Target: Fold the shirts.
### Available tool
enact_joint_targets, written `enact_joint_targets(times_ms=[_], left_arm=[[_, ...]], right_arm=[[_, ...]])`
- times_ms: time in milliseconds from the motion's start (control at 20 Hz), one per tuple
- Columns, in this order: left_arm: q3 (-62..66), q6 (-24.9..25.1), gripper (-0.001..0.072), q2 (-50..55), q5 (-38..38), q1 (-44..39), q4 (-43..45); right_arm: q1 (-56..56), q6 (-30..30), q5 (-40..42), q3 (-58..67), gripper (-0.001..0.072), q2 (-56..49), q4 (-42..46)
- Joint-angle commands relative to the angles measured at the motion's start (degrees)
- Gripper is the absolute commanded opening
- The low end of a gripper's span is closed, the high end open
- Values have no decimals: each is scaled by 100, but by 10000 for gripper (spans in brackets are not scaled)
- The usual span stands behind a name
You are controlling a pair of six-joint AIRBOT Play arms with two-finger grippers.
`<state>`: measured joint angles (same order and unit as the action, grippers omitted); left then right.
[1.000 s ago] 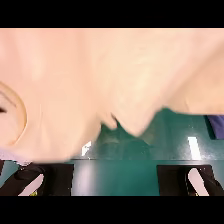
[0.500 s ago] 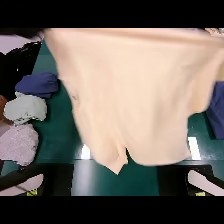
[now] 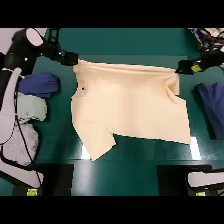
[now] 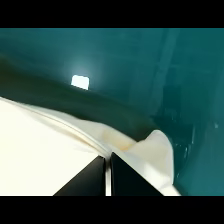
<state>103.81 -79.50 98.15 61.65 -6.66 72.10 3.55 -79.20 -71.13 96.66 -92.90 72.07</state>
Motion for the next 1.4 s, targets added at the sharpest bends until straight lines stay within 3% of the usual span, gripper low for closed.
enact_joint_targets(times_ms=[0, 50, 100, 150, 350, 400, 550, 700, 900, 1050, 1350], left_arm=[[-7, -4, 62, 315, -553, -2, -7], [-7, -28, 329, 315, -555, -2, -2], [2, -140, 535, 313, -511, 2, 0], [37, -199, 567, 310, -402, 20, 0], [278, -321, 566, 157, 914, 470, -50], [260, -326, 493, 61, 1325, 640, -61], [-247, -306, 480, -352, 2006, 977, -81], [-1722, -144, 481, -1128, 1860, 1001, -107], [-4138, -103, 481, -2334, 1235, 997, -181], [-5602, -35, 481, -3082, 789, 997, -782], [-6951, 509, 481, -3268, -275, 997, -2105]], right_arm=[[83, -50, 203, 544, 26, -671, -378], [50, -50, 201, 706, 174, -780, -566], [13, -50, 190, 855, 354, -859, -761], [-9, -50, 120, 1019, 388, -909, -951], [-245, -20, -592, 1143, 388, -599, -1104], [-337, 59, -728, 953, 387, -407, -1106], [-616, 337, -901, -199, 386, 426, -1113], [-872, 457, -1099, -1593, 386, 1285, -1143], [-1405, 876, -1224, -3193, 386, 2260, -2022], [-1812, 876, -1244, -3880, 386, 2822, -2153], [-2404, 876, -1248, -4468, 386, 3630, -2153]])
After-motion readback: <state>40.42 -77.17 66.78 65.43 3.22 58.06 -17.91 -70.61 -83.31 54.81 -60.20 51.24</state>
